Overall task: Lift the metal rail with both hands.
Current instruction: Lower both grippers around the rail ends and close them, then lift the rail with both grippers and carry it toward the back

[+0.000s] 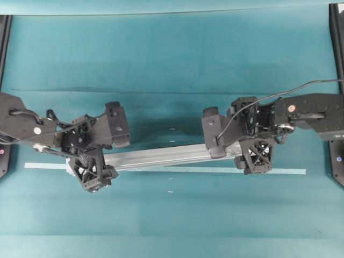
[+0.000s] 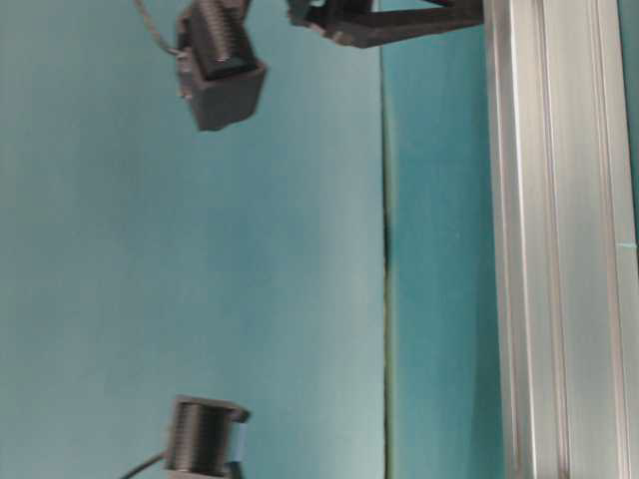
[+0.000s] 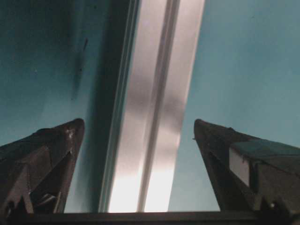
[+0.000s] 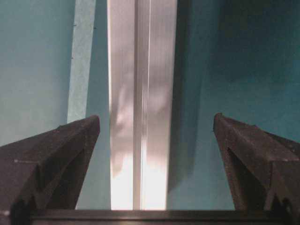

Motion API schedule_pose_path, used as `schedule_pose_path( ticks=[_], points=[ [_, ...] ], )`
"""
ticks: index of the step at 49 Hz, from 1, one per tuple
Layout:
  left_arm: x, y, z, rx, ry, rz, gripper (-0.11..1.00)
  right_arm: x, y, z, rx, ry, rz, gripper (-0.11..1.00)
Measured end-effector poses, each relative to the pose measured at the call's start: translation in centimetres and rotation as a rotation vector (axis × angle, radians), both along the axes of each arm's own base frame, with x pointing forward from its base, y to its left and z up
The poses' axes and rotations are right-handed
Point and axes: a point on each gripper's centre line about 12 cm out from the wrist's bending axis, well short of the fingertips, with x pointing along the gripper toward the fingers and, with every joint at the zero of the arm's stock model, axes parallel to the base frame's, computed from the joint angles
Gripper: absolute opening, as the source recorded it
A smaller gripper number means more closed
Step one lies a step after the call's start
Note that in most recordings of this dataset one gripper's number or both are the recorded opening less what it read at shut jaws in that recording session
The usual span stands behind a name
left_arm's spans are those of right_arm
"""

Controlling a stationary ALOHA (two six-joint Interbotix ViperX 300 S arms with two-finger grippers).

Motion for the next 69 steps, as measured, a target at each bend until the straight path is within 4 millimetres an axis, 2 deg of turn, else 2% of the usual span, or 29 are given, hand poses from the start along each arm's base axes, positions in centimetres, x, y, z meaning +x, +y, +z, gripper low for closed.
schedule_pose_path(
  ticks=[14,22,27,30,33,40,42,43,69],
  points=[
    [0.1,-0.1,-2.0,0.001,0.017,-0.003,0.98,-0.5,0.2,-1.7,0.002,0.012,-0.003,0.98],
    [0.1,-0.1,-2.2,0.002,0.018,-0.005,0.97,-0.6,0.3,-2.1,0.003,0.016,-0.008,0.97],
    [0.2,-0.1,-2.2,0.0,0.009,-0.002,0.93,-0.6,0.3,-2.1,0.003,0.014,-0.008,0.95],
    [0.3,-0.1,-2.1,0.0,0.003,-0.004,0.86,-0.5,0.3,-2.0,0.003,0.011,-0.006,0.91],
    [0.3,-0.1,-2.1,-0.001,-0.003,-0.002,0.73,-0.6,0.3,-2.1,0.003,0.014,-0.008,0.82],
    [0.5,-0.5,-2.0,0.004,-0.025,-0.025,0.36,-0.5,0.4,-2.0,0.004,0.014,-0.005,0.48],
    [0.5,-0.6,-2.0,0.004,-0.028,-0.03,0.36,-0.6,0.5,-2.0,0.005,0.017,-0.003,0.39],
    [0.5,-0.7,-2.0,0.004,-0.029,-0.031,0.36,-0.6,0.6,-2.0,0.006,0.019,-0.002,0.38],
    [0.6,-0.7,-2.0,0.006,-0.031,-0.037,0.36,-0.5,0.6,-2.0,0.006,0.023,0.0,0.38]
  ],
)
